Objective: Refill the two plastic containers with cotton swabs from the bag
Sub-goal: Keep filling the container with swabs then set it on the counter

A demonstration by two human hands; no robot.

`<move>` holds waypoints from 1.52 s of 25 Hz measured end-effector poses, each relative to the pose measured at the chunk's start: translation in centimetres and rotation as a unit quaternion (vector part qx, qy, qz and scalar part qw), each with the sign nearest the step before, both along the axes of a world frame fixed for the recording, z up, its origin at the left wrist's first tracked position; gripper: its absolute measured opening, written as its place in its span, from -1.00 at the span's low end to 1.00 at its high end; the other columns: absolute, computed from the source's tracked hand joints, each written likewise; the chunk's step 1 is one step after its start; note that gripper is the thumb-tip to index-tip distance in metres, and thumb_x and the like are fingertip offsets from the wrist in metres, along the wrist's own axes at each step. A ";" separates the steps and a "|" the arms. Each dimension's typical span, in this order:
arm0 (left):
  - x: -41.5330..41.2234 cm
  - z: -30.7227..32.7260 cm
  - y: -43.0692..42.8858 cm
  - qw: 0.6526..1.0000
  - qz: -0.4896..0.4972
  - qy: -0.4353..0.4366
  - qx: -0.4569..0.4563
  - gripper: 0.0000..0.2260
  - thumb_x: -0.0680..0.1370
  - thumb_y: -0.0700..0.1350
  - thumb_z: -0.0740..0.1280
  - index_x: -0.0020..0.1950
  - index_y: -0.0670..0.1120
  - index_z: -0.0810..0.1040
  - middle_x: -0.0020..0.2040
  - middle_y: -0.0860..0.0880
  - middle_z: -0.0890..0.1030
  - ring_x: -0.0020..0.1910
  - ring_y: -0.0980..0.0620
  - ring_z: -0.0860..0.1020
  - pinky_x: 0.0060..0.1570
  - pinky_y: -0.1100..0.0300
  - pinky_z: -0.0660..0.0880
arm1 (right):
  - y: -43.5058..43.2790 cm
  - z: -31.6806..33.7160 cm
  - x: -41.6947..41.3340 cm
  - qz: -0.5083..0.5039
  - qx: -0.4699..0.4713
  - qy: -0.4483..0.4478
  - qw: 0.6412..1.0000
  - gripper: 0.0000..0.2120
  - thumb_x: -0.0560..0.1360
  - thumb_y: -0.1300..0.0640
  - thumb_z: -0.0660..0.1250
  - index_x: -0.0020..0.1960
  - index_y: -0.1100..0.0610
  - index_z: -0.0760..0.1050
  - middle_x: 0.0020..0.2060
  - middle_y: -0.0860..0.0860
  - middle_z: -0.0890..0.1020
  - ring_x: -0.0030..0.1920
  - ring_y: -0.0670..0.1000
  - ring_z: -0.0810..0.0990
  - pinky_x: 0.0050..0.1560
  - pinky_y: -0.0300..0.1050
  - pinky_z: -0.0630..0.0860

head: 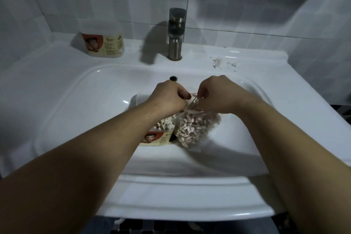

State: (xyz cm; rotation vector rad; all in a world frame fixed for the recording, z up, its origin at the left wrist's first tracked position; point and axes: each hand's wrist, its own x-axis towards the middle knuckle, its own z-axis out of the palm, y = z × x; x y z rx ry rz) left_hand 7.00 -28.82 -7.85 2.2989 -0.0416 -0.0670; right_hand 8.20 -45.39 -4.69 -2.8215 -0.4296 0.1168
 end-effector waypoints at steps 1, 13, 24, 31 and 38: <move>0.0 0.0 0.0 1.000 0.001 0.000 0.000 -0.73 0.51 -0.30 0.40 0.08 0.01 0.73 0.09 0.08 0.70 -0.22 0.21 0.64 -0.32 0.47 0.46 | -0.2 0.1 0.0 0.000 0.016 -0.006 1.000 -0.92 0.44 0.14 0.42 -0.08 0.03 0.65 -0.21 -0.10 0.64 -0.13 -0.05 0.63 -0.27 -0.25 0.47; 0.2 -0.1 -0.1 0.997 -0.021 -0.060 0.035 -0.71 0.53 -0.20 0.39 0.22 0.02 0.68 0.20 0.06 0.65 0.05 0.12 0.60 0.06 0.30 0.47 | -1.5 0.6 0.7 -0.009 0.176 -0.084 0.981 -0.80 0.53 0.24 0.36 -0.05 -0.03 0.67 -0.26 -0.08 0.69 -0.38 -0.17 0.65 -0.26 -0.31 0.56; -0.2 0.7 -0.8 0.988 -0.048 -0.090 -0.112 -0.63 0.61 -0.14 0.33 0.43 -0.02 0.49 0.19 0.15 0.57 0.05 0.30 0.53 0.01 0.53 0.37 | -2.0 0.7 1.9 -0.088 0.412 -0.093 0.902 -0.81 0.49 0.35 0.41 -0.13 0.07 0.65 -0.31 0.07 0.64 -0.41 0.02 0.63 -0.23 -0.04 0.64; 0.2 0.0 -0.7 0.992 -0.036 -0.096 -0.073 -0.63 0.54 -0.09 0.46 0.35 0.02 0.59 0.01 0.18 0.65 -0.09 0.37 0.54 -0.12 0.60 0.36 | -1.8 0.6 2.0 -0.102 0.462 -0.061 0.879 -0.82 0.49 0.40 0.40 -0.14 0.14 0.64 -0.31 0.07 0.61 -0.37 0.04 0.59 -0.26 -0.12 0.60; 0.1 0.7 -0.9 0.990 -0.057 -0.106 -0.080 -0.61 0.55 -0.12 0.44 0.38 -0.03 0.55 0.07 0.10 0.63 -0.09 0.27 0.58 -0.09 0.53 0.45 | -1.3 0.1 1.3 -0.038 0.366 -0.081 0.926 -0.84 0.51 0.31 0.42 -0.12 0.07 0.66 -0.30 0.09 0.68 -0.39 0.06 0.66 -0.16 0.10 0.65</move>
